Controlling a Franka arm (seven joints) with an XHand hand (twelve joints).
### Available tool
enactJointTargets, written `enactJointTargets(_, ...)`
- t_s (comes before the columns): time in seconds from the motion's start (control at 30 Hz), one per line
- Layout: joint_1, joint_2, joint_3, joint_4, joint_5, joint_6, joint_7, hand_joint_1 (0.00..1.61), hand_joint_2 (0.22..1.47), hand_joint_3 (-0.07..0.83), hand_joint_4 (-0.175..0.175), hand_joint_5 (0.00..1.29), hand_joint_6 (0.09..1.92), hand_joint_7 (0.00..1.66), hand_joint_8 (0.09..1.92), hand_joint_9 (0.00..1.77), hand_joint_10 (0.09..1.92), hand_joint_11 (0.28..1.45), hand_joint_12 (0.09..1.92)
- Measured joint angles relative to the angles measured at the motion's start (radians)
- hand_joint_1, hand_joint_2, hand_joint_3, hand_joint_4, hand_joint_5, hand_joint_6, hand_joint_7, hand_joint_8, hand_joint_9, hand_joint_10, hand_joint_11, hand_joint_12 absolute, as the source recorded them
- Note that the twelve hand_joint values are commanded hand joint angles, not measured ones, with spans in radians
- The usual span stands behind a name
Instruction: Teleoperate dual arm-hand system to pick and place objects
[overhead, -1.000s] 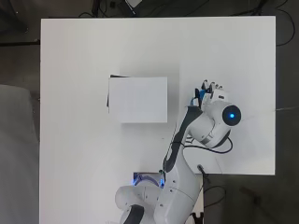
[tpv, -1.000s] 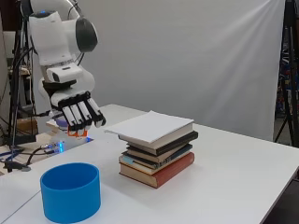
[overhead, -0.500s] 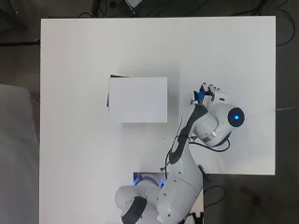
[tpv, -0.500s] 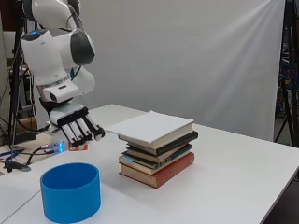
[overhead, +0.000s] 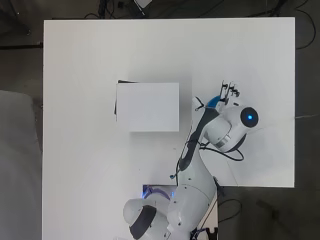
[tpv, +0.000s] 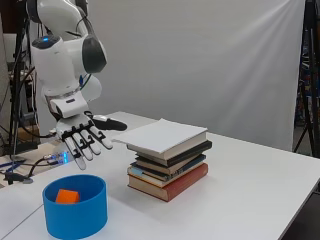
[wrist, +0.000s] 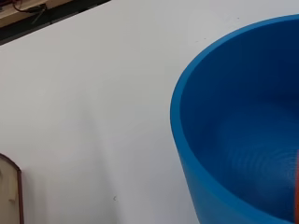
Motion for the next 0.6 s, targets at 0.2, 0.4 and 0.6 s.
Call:
enactJointTargets(0.2,-0.003,0.03,0.009,0.039,-0.015,-0.028,0.1,0.0,0.72,0.006,0.067,0.0,0.09,0.0,0.09,0.12,0.09,0.43,0.09)
enactJointTargets(0.4,-0.004,0.052,0.016,0.055,-0.03,-0.024,0.112,0.0,0.75,0.005,0.059,0.0,0.09,0.06,0.09,0.21,0.09,0.45,0.09)
enactJointTargets(0.6,-0.004,0.059,0.023,0.06,-0.047,-0.015,0.09,0.0,0.78,0.012,0.054,0.0,0.09,0.09,0.09,0.23,0.09,0.44,0.09)
